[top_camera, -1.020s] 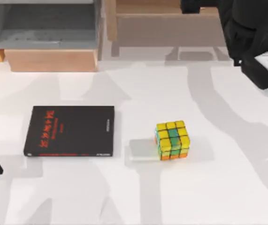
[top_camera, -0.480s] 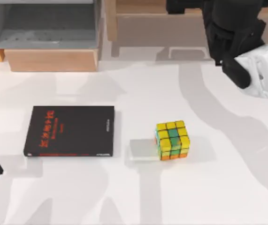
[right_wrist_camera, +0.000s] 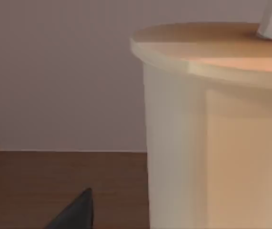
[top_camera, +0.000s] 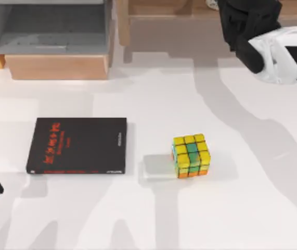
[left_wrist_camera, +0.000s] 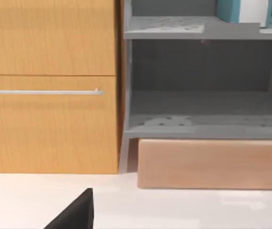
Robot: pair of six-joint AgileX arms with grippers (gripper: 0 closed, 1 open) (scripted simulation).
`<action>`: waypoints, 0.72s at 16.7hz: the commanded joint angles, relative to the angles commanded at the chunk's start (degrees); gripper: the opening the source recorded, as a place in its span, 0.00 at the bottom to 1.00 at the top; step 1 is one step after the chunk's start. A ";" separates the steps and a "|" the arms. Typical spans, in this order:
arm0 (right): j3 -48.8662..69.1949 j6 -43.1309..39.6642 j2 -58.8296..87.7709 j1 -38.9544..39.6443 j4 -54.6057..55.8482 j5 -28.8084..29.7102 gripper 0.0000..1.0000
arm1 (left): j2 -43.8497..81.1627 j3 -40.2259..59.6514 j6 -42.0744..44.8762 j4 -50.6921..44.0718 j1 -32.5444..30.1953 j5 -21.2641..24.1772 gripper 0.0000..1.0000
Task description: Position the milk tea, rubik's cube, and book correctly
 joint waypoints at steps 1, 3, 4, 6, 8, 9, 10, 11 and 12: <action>2.70 -0.02 1.65 -0.56 -0.89 -0.54 1.00 | 0.00 0.00 0.00 0.00 0.00 0.00 1.00; 7.26 -0.06 4.50 -1.58 -2.51 -1.52 1.00 | 0.00 0.00 0.00 0.00 0.00 0.00 1.00; 8.75 -0.07 5.51 -1.97 -3.12 -1.90 1.00 | 0.00 0.00 0.00 0.00 0.00 0.00 1.00; 9.86 -0.08 6.30 -2.30 -3.62 -2.22 1.00 | 0.00 0.00 0.00 0.00 0.00 0.00 1.00; 9.86 -0.08 6.30 -2.30 -3.62 -2.22 1.00 | 0.00 0.00 0.00 0.00 0.00 0.00 1.00; 9.86 -0.08 6.30 -2.30 -3.62 -2.22 1.00 | 0.00 0.00 0.00 0.00 0.00 0.00 1.00; 9.86 -0.08 6.30 -2.30 -3.62 -2.22 0.92 | 0.00 0.00 0.00 0.00 0.00 0.00 1.00; 9.86 -0.08 6.30 -2.30 -3.62 -2.22 0.85 | 0.00 0.00 0.00 0.00 0.00 0.00 1.00; 9.86 -0.08 6.30 -2.30 -3.62 -2.22 0.77 | 0.00 0.00 0.00 0.00 0.00 0.00 1.00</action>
